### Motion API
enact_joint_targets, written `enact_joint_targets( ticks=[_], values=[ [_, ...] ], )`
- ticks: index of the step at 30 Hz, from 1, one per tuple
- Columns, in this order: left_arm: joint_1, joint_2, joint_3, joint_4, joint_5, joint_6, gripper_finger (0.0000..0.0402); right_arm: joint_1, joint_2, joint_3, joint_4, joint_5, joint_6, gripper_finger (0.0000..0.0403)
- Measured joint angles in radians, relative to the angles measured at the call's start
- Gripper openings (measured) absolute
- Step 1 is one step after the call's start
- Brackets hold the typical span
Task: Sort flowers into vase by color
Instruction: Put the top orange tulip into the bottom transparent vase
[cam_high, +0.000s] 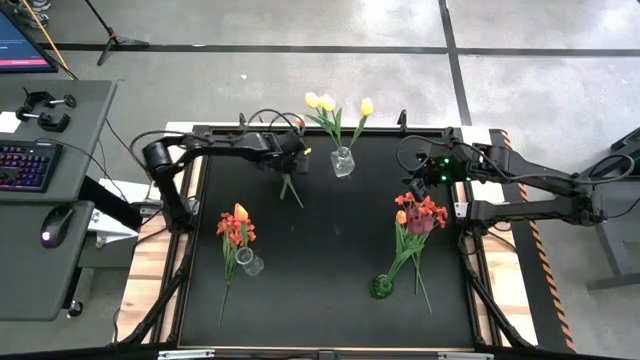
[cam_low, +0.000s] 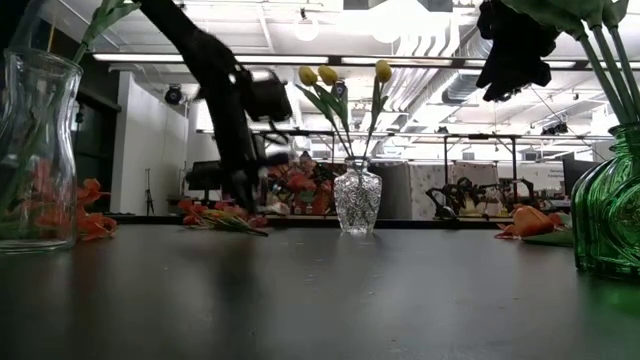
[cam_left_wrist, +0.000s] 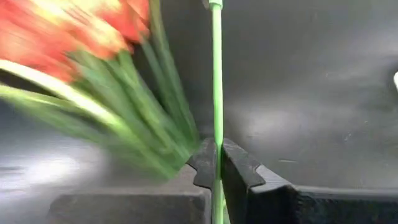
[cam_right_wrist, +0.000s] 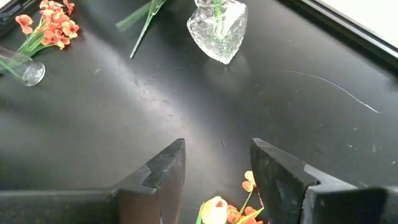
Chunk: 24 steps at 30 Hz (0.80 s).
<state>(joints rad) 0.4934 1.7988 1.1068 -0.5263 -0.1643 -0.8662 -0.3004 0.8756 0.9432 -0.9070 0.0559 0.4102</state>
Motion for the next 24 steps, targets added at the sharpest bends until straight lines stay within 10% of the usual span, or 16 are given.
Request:
enact_joint_targets(
  ticks=[11, 24],
  values=[
    [-0.052, -0.407, -0.137, -0.055, -0.084, 0.006, 0.0001, 0.000, 0.000, 0.000, 0.000, 0.001, -0.008, 0.0169],
    [-0.421, -0.858, -0.175, -0.215, -0.337, -0.179, 0.0000, 0.000, 0.000, 0.000, 0.001, 0.001, -0.006, 0.0169]
  ],
)
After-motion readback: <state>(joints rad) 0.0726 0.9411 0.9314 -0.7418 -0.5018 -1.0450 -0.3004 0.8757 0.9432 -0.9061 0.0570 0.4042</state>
